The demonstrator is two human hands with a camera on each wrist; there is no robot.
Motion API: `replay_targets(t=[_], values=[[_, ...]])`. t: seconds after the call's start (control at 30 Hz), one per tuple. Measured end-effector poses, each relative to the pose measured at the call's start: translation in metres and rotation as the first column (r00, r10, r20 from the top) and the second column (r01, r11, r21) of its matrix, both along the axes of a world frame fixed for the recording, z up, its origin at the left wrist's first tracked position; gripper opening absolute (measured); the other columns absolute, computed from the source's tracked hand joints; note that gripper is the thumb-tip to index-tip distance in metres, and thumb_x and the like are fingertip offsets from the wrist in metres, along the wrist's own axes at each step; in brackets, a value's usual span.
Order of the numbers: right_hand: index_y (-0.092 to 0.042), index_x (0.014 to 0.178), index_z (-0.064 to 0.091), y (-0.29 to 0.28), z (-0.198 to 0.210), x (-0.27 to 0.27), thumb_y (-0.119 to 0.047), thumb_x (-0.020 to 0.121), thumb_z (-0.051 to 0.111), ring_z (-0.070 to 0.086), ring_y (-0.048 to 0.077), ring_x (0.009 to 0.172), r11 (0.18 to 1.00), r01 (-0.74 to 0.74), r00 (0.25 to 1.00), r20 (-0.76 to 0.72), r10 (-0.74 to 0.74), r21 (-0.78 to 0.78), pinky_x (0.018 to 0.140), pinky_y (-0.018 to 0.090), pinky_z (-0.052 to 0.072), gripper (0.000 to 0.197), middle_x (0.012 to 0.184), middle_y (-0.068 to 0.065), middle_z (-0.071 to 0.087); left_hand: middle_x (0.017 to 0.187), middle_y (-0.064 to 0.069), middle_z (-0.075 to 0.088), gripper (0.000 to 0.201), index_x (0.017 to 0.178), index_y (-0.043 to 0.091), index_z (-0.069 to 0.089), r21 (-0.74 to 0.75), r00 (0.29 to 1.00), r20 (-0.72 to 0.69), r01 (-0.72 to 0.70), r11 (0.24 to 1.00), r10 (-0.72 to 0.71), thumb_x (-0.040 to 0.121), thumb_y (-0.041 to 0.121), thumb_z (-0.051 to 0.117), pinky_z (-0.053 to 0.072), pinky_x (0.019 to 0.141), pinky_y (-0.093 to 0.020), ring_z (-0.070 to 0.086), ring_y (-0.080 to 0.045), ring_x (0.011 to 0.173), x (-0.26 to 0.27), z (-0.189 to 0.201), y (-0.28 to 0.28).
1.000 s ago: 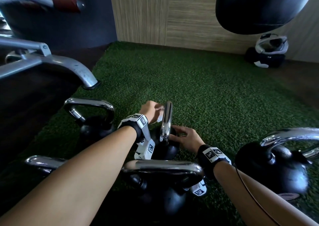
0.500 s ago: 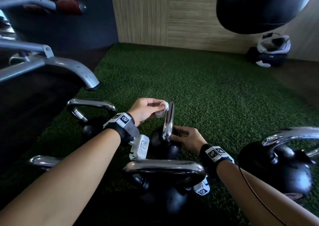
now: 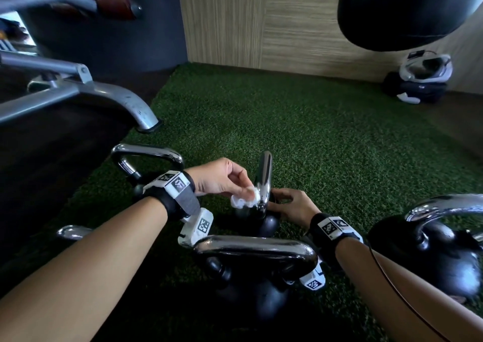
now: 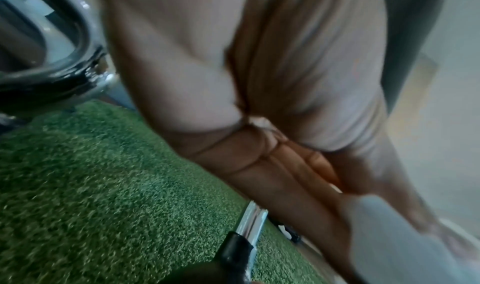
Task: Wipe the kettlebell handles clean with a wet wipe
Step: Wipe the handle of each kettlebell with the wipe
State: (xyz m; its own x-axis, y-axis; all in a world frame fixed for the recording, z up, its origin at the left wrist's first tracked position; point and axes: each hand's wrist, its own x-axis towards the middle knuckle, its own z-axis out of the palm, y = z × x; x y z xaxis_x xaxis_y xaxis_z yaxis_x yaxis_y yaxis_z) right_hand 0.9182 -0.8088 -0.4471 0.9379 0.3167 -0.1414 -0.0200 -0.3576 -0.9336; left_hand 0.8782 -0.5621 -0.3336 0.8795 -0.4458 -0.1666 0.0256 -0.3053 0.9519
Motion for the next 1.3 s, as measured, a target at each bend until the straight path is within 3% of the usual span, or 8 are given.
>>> replay_targets(t=[0.23, 0.43, 0.67, 0.77, 0.9, 1.03, 1.23, 1.3], values=[[-0.039, 0.108, 0.079, 0.001, -0.001, 0.0, -0.061, 0.05, 0.093, 0.075, 0.015, 0.103, 1.0, 0.013, 1.0, 0.004, -0.013, 0.01, 0.093, 0.042, 0.061, 0.064, 0.108, -0.013, 0.078, 0.084, 0.004, 0.08, 0.023, 0.08, 0.014, 0.082, 0.41, 0.973, 0.195, 0.035, 0.912, -0.125, 0.065, 0.023, 0.097, 0.058, 0.079, -0.031, 0.074, -0.015, 0.081, -0.016, 0.002, -0.006], [-0.037, 0.113, 0.077, -0.002, -0.01, 0.005, -0.075, 0.039, 0.09, 0.074, 0.01, 0.104, 0.999, 0.036, 0.999, 0.006, -0.036, -0.01, 0.098, 0.045, 0.059, 0.084, 0.112, -0.015, 0.077, 0.078, 0.012, 0.078, 0.018, 0.076, 0.021, 0.082, 0.455, 0.943, 0.323, -0.077, 0.887, -0.084, 0.065, 0.022, 0.096, 0.059, 0.079, -0.026, 0.074, -0.006, 0.078, -0.03, -0.003, -0.012], [-0.032, 0.124, 0.073, -0.003, 0.011, 0.001, -0.058, 0.064, 0.089, 0.069, 0.006, 0.109, 0.99, -0.062, 0.997, 0.026, 0.066, -0.128, 0.098, 0.026, 0.052, 0.067, 0.117, -0.014, 0.074, 0.077, 0.009, 0.077, 0.018, 0.073, 0.022, 0.077, 0.533, 0.92, 0.386, -0.157, 0.831, -0.073, 0.069, 0.02, 0.094, 0.058, 0.073, -0.02, 0.071, 0.0, 0.074, -0.032, -0.021, -0.012], [-0.03, 0.128, 0.069, -0.005, 0.045, 0.007, -0.053, 0.071, 0.087, 0.069, 0.01, 0.108, 0.982, -0.093, 0.995, 0.028, 0.099, -0.162, 0.098, 0.034, 0.053, 0.064, 0.119, -0.009, 0.073, 0.078, 0.012, 0.077, 0.02, 0.074, 0.027, 0.076, 0.549, 0.907, 0.414, -0.182, 0.816, -0.075, 0.075, 0.013, 0.09, 0.06, 0.076, -0.022, 0.072, 0.003, 0.074, -0.029, -0.007, -0.004], [-0.024, 0.129, 0.067, -0.004, 0.105, 0.007, -0.03, 0.09, 0.077, 0.067, 0.009, 0.099, 0.998, 0.05, 0.977, 0.206, -0.059, 0.046, 0.073, 0.023, 0.051, 0.041, 0.112, -0.003, 0.071, 0.087, 0.016, 0.077, 0.024, 0.093, 0.031, 0.074, 0.304, 0.804, 0.55, -0.446, 0.842, 0.227, 0.077, 0.024, 0.09, 0.06, 0.076, -0.022, 0.07, 0.009, 0.08, -0.022, 0.028, 0.006], [-0.024, 0.116, 0.077, 0.006, 0.151, -0.001, -0.02, 0.083, 0.082, 0.062, 0.013, 0.073, 0.974, -0.078, 0.95, 0.312, 0.008, 0.214, 0.065, 0.025, 0.051, 0.033, 0.095, 0.001, 0.075, 0.092, 0.013, 0.076, 0.048, 0.11, 0.03, 0.073, 0.08, 0.753, 0.416, -0.589, 0.805, 0.51, 0.069, 0.049, 0.09, 0.056, 0.078, -0.024, 0.072, -0.003, 0.089, -0.006, 0.058, 0.004], [-0.036, 0.118, 0.077, 0.026, 0.164, -0.005, -0.044, 0.067, 0.093, 0.068, 0.056, 0.09, 0.973, -0.209, 0.897, 0.417, 0.149, 0.102, 0.083, 0.071, 0.056, 0.055, 0.11, 0.005, 0.079, 0.092, 0.0, 0.081, 0.07, 0.089, 0.021, 0.08, -0.068, 0.839, 0.209, -0.501, 0.863, 0.503, 0.037, 0.067, 0.09, 0.055, 0.102, -0.046, 0.075, -0.024, 0.098, 0.007, 0.07, -0.008], [-0.032, 0.117, 0.078, 0.029, 0.161, -0.007, -0.05, 0.061, 0.093, 0.074, 0.044, 0.094, 0.974, -0.153, 0.898, 0.434, 0.066, 0.169, 0.086, 0.063, 0.059, 0.06, 0.109, 0.004, 0.08, 0.091, -0.004, 0.08, 0.058, 0.082, 0.019, 0.077, -0.103, 0.857, 0.138, -0.486, 0.868, 0.497, 0.041, 0.057, 0.093, 0.056, 0.102, -0.047, 0.074, -0.027, 0.096, 0.008, 0.069, -0.013]])
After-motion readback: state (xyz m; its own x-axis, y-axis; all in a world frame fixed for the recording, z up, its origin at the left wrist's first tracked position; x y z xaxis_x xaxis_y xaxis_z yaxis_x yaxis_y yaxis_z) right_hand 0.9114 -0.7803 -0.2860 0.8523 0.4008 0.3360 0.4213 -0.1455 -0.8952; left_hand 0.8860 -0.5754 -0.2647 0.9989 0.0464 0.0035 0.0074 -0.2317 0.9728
